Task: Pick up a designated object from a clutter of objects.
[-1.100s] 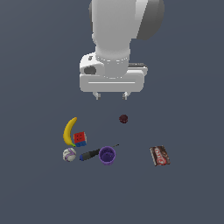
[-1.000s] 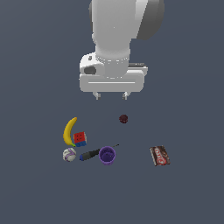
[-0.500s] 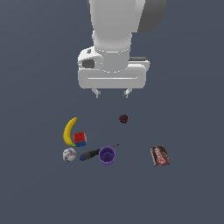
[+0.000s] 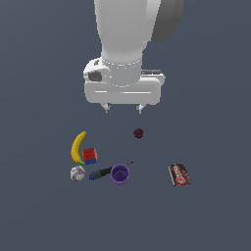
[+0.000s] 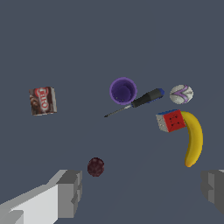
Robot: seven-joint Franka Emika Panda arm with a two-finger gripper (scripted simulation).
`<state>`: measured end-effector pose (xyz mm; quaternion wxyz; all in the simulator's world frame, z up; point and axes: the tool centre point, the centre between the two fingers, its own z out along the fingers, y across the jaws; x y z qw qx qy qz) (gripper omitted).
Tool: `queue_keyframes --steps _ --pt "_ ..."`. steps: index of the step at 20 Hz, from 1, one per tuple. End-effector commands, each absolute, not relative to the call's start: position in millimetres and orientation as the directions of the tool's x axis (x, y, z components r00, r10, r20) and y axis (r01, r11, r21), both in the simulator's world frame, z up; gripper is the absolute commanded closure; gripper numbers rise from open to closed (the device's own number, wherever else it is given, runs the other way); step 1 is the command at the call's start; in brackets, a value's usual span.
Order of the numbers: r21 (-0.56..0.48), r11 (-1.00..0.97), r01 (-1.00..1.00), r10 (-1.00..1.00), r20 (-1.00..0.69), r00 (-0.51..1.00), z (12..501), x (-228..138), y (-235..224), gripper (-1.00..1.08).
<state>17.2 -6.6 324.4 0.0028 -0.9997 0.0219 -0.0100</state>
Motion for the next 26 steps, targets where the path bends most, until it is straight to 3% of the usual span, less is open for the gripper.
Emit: queue_keyframes --steps 1,12,26 --pt "-0.011 -0.997 -0.08 -0.081 0.018 0.997 318 23 -12 -0.92" --pt "-0.038 -0.924 -0.381 -0.382 -0.002 0.924 261 69 -64 -0.92" --pt "-0.019 -0.616 -0.788 -0.788 -0.014 0.616 143 113 -166 -0.92"
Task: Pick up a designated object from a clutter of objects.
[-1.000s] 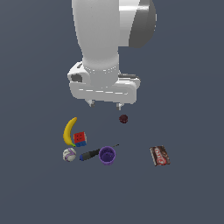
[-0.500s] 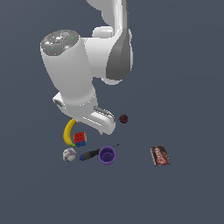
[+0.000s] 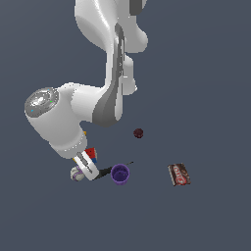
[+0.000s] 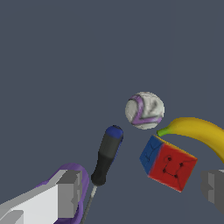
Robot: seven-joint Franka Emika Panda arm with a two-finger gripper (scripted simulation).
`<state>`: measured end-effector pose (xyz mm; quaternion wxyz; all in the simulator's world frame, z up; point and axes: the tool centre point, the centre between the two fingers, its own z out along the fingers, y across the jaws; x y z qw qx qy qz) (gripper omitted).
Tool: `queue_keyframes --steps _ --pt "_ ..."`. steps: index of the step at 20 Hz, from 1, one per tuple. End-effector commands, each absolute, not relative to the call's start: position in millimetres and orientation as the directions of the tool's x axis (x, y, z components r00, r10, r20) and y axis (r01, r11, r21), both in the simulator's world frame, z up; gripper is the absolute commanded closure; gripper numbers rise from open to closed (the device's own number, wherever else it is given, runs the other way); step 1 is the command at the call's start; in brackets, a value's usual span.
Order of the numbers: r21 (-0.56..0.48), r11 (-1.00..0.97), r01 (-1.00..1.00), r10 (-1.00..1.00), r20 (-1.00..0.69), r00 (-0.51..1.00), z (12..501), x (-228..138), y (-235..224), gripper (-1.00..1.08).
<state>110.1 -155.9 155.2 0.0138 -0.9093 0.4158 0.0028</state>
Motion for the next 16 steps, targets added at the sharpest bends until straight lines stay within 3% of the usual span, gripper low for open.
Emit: queue_keyframes --steps 1,9,16 --pt "-0.017 -0.594 -0.805 -0.804 -0.013 0.594 136 114 -172 -0.92" --pt "-0.003 -0.467 -0.884 -0.884 -0.003 0.467 97 117 -205 -0.92" --pt "0.001 -0.442 -0.897 -0.897 -0.001 0.442 89 117 -211 -0.92"
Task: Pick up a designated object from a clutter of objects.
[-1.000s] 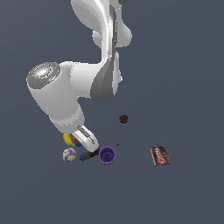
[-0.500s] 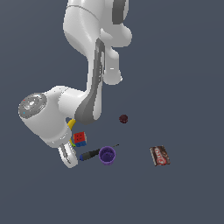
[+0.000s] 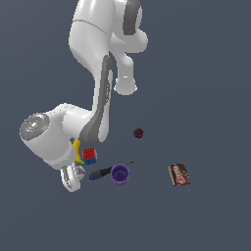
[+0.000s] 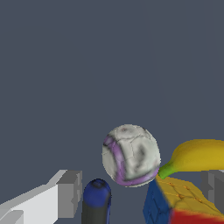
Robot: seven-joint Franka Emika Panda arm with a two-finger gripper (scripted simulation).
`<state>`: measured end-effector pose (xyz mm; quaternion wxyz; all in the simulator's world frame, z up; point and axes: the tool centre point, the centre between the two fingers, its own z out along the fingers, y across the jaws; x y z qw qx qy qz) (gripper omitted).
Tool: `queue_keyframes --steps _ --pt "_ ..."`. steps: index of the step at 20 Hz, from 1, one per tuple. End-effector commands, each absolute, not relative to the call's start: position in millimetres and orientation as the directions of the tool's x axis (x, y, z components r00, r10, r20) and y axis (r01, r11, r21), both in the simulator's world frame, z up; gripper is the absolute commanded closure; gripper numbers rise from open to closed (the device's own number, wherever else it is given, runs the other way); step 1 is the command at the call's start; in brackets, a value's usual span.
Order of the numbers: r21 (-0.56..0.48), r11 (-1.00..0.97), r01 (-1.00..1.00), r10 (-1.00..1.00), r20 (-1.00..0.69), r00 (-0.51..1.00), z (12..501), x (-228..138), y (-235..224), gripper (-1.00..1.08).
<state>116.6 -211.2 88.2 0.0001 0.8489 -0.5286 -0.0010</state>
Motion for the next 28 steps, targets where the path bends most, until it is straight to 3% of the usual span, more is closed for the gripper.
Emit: queue_keyframes --steps 1,18,19,28 --pt "0.001 -0.442 -0.897 -0.897 -0.001 0.442 88 117 -211 -0.92" --pt "0.0 -0.436 -0.9 -0.9 0.0 0.436 38 117 -212 -0.92" --pt "0.0 -0.436 -0.9 -0.9 0.0 0.436 38 117 -212 1.08" --pt "0.0 -0.436 -0.9 -0.9 0.0 0.436 38 117 -212 1.08"
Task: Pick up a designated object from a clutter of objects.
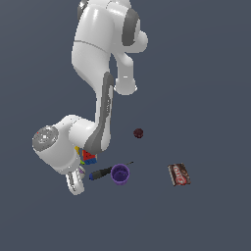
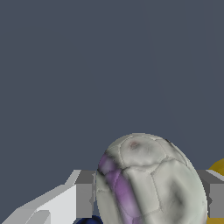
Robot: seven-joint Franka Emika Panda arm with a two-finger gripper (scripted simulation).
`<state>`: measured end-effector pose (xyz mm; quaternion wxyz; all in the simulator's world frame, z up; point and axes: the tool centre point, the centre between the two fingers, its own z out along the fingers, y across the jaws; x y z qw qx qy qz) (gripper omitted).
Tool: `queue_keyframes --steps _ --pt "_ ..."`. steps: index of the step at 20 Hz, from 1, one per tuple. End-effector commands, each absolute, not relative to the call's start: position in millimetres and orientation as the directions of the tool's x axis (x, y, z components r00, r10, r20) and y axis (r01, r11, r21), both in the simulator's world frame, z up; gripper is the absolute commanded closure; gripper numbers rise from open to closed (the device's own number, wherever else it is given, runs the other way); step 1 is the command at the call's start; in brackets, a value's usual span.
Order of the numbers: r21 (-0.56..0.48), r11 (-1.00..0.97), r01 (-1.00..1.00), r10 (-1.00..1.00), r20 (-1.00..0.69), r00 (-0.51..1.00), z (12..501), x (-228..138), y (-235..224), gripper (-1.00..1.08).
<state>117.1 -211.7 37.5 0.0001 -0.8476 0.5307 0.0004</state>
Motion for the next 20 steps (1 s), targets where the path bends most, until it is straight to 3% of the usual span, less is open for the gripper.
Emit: queue_keyframes --steps 1,11,20 --pt "0.0 -0.437 -0.899 -0.899 -0.001 0.437 38 117 -212 1.08" --pt "0.0 -0.437 -0.899 -0.899 -0.001 0.437 57 115 -186 1.08" --pt "0.0 -0.437 -0.899 -0.899 -0.002 0.437 112 109 -114 1.08"
